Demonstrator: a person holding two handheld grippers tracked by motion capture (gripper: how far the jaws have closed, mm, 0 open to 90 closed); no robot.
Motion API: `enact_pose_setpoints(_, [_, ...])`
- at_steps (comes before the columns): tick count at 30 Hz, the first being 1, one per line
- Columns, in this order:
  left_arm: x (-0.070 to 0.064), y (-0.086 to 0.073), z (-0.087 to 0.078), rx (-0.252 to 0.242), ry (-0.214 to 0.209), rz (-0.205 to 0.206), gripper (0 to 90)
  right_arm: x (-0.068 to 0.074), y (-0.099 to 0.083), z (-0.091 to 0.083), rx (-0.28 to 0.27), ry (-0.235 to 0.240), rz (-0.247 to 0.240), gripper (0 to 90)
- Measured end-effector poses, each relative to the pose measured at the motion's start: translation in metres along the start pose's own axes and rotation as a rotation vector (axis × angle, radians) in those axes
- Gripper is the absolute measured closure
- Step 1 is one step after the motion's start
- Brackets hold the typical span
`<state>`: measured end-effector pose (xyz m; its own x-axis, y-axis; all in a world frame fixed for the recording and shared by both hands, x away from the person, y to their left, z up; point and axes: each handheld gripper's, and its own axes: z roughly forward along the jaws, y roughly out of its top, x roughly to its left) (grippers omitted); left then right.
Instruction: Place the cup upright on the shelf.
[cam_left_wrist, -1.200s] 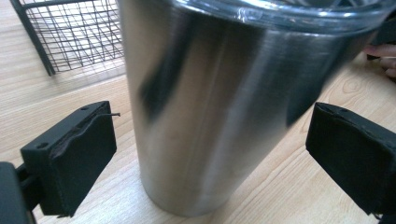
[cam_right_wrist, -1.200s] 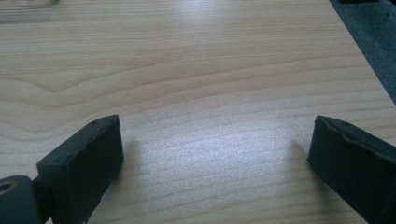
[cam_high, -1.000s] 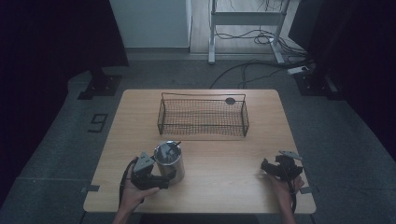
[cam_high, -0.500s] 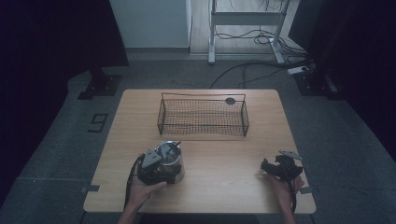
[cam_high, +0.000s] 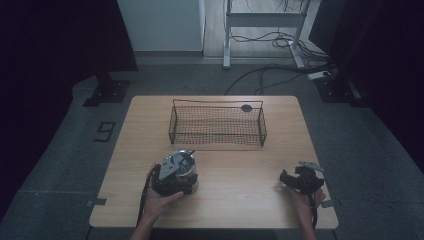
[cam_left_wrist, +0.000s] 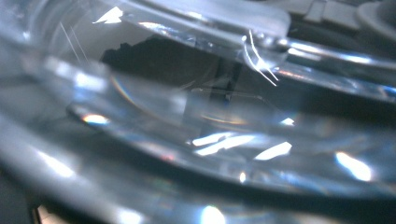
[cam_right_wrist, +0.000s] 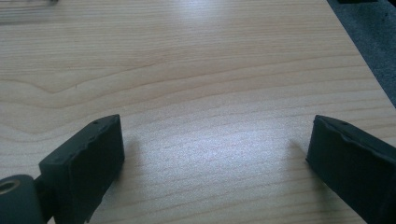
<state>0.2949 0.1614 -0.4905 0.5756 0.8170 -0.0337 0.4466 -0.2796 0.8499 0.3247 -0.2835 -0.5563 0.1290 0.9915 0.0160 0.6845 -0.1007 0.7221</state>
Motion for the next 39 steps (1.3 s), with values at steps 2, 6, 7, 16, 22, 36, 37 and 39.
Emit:
enact_pose_setpoints(2, [0.0,0.0,0.0,-0.001,0.001,0.002,3.4,0.0,0.0,0.0,0.0,0.0,0.001,3.8])
enact_pose_setpoints(6, [-0.001,-0.001,-0.002,-0.005,0.002,0.0,3.6,0.0,0.0,0.0,-0.001,-0.001,0.001,3.9])
enact_pose_setpoints(7, [-0.001,-0.001,-0.002,-0.005,0.002,0.0,3.6,0.0,0.0,0.0,-0.001,-0.001,0.001,3.9])
enact_pose_setpoints(16, [-0.003,0.002,-0.011,-0.047,-0.013,-0.02,3.8,-0.001,0.0,0.0,-0.001,-0.002,-0.001,4.1])
enact_pose_setpoints(22, [-0.005,0.005,-0.015,-0.063,-0.011,-0.029,3.8,-0.001,0.0,0.0,-0.002,-0.003,0.0,4.5])
enact_pose_setpoints(36, [0.011,0.03,-0.026,-0.097,0.035,-0.101,3.8,-0.001,-0.001,-0.001,-0.004,-0.011,0.009,5.3])
enact_pose_setpoints(37, [0.011,0.031,-0.027,-0.098,0.035,-0.103,3.8,-0.001,-0.001,-0.001,-0.004,-0.011,0.009,5.3])
enact_pose_setpoints(39, [0.012,0.035,-0.028,-0.099,0.036,-0.107,3.8,-0.001,-0.001,-0.001,-0.004,-0.011,0.008,5.3])
